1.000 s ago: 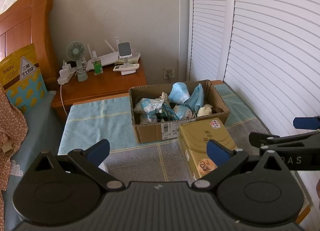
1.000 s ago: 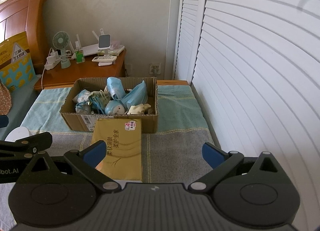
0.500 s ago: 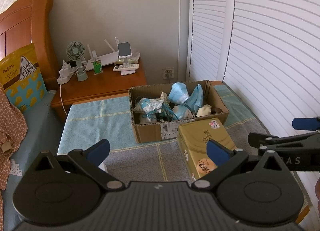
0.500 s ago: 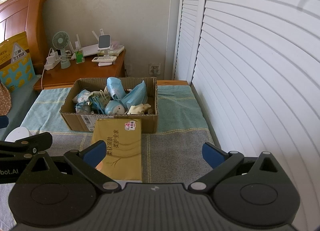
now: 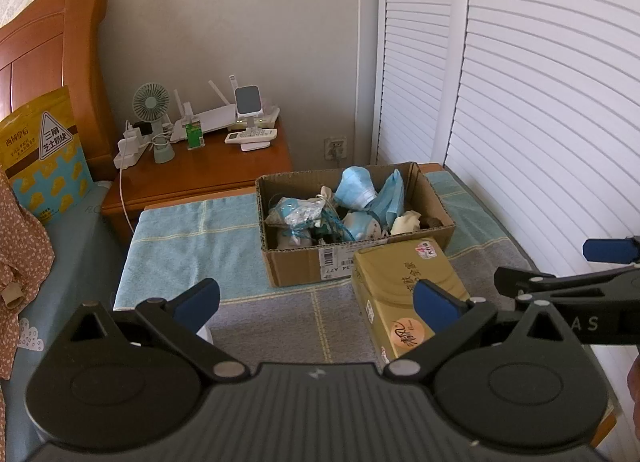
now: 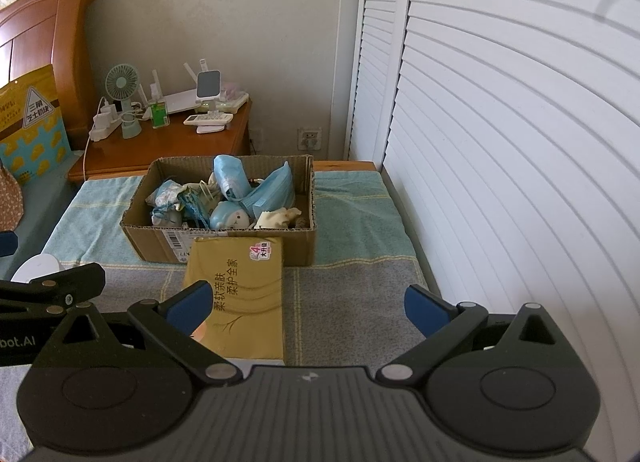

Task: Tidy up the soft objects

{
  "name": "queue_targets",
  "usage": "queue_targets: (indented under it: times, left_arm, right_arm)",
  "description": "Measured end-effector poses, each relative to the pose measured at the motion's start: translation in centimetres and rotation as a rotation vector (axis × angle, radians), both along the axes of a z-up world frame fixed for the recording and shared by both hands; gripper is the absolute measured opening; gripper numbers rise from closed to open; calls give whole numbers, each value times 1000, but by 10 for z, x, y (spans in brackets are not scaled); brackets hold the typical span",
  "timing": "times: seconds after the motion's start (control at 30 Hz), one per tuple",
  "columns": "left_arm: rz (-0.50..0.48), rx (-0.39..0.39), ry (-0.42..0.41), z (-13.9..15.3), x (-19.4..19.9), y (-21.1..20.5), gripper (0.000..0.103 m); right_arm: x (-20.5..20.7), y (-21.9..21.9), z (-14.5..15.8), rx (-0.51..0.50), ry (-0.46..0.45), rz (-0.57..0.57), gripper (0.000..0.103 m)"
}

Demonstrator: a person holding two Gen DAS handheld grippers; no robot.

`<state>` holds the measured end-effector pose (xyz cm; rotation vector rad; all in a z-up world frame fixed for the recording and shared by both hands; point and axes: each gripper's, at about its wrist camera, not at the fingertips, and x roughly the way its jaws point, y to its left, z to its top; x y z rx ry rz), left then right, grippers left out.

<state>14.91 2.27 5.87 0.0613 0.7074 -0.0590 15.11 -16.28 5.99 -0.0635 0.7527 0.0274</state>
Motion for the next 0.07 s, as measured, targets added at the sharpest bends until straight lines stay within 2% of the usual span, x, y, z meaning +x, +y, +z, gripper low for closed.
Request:
queue_targets:
  times: [0.07]
  left_arm:
    - [0,-2,1,0,0,0,102]
  right_arm:
    - [0,0,0,0,0,0,103]
